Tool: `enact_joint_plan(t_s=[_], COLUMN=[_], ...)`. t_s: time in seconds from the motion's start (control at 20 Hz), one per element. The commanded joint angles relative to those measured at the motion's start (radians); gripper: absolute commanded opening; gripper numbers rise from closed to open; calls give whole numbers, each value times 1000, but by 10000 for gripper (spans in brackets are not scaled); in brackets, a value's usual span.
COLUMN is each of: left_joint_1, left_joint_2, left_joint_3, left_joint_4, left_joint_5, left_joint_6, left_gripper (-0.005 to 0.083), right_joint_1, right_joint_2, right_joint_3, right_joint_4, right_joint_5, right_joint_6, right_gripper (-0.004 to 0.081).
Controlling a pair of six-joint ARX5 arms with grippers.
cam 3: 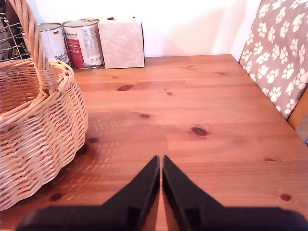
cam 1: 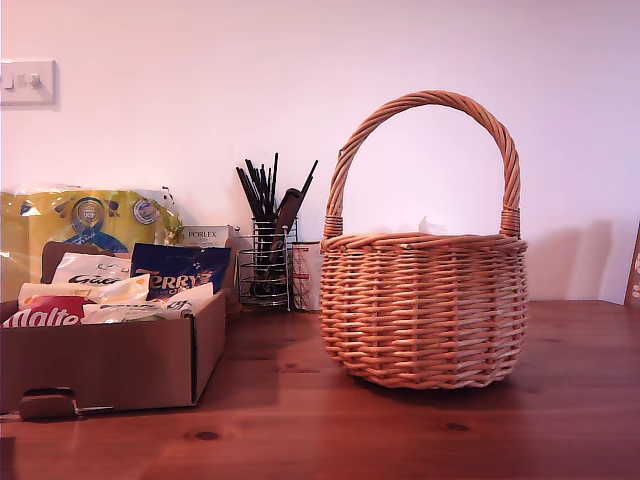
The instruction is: Move the bags of Easter eggs from the cardboard box on the left into the woven basket on the right side.
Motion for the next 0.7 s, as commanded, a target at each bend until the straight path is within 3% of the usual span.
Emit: enact_joint_plan(t_s=[0.0,0.45,0.65], left_joint_1=[-3,-3,-3], left_joint_2=[-8,-8,-8], left_joint_3=[-12,-12,-12], left_joint_4=[-49,-48,25], left_joint_5=[11,12,80], left_joint_6=[3,3,-31], left_gripper=[-11,-11,-11], right_joint_1=[8,8,8], right_joint_2=[-7,-7,-7], right_joint_3=[-10,-10,-3], right_joint_4=[5,6,38], right_joint_5=[-3,-3,-9], right_joint_6=[3,3,38], right_gripper=[-12,-12,-12])
